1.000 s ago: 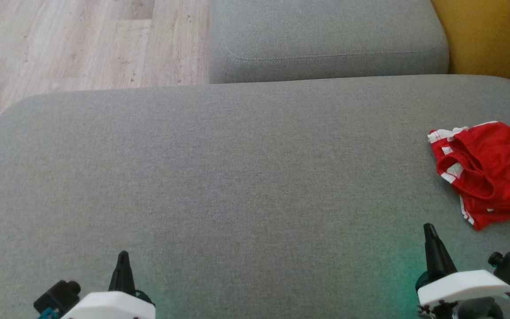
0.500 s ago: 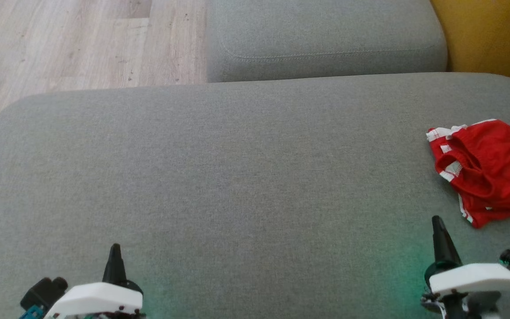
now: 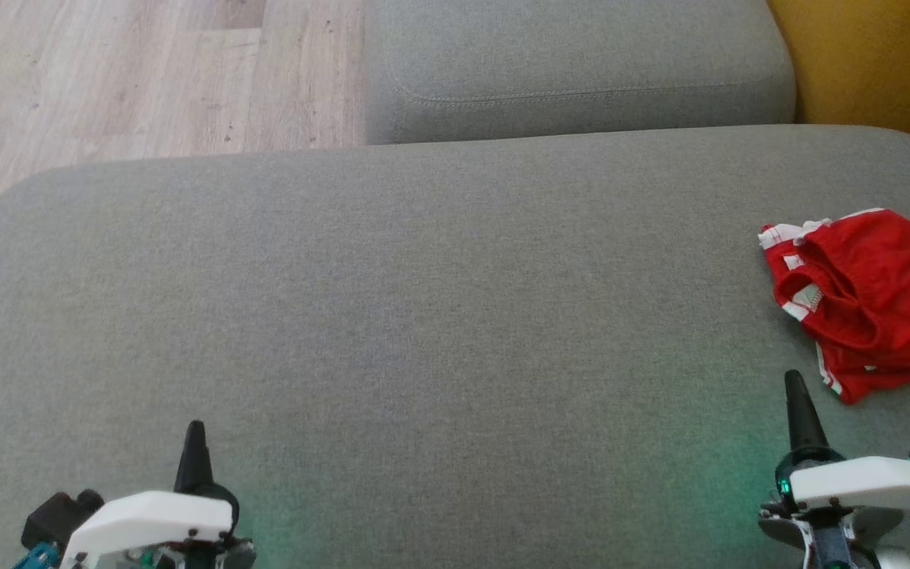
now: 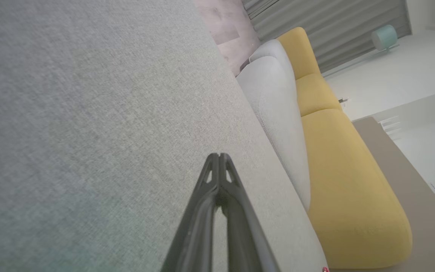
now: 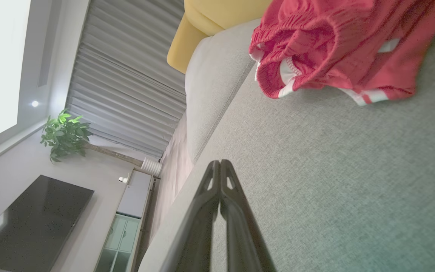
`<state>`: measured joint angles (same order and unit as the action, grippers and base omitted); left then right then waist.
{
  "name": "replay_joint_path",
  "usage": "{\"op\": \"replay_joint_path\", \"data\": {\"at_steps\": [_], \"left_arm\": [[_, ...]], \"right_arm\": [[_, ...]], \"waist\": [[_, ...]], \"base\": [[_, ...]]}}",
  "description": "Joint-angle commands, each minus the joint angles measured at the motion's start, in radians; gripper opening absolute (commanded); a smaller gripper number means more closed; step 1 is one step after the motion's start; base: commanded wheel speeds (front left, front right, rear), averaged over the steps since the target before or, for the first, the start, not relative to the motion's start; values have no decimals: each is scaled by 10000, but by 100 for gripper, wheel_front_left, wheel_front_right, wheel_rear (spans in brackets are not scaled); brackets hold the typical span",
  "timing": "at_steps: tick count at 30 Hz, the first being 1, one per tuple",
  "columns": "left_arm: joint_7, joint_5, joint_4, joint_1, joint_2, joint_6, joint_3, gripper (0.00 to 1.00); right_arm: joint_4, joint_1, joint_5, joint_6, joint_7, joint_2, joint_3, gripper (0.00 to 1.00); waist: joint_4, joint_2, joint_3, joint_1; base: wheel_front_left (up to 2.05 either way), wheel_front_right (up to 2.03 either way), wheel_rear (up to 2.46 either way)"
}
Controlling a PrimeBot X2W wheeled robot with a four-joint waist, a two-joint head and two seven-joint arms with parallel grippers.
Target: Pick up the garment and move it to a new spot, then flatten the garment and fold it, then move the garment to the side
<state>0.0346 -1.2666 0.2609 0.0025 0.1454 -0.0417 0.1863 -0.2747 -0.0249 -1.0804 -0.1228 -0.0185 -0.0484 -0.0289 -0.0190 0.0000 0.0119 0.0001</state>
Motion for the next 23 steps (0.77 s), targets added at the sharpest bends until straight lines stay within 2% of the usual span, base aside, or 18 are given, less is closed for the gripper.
{"op": "replay_joint_path", "data": {"at_steps": [1,23], "left_arm": [[-89,-205,-260,-567,-16,129,-459,0],[-701,-1760,-212,-816,-417,879,-1602,0]], "right_arm": [[323,538,-343,-51,-36,-205,62,0],[319,898,-2772,-64,-362,-210,-239,0]], "waist": [[6,0,-5,-1],[93,0,-73,-1]], "base": [[0,0,0],[0,0,0]]}}
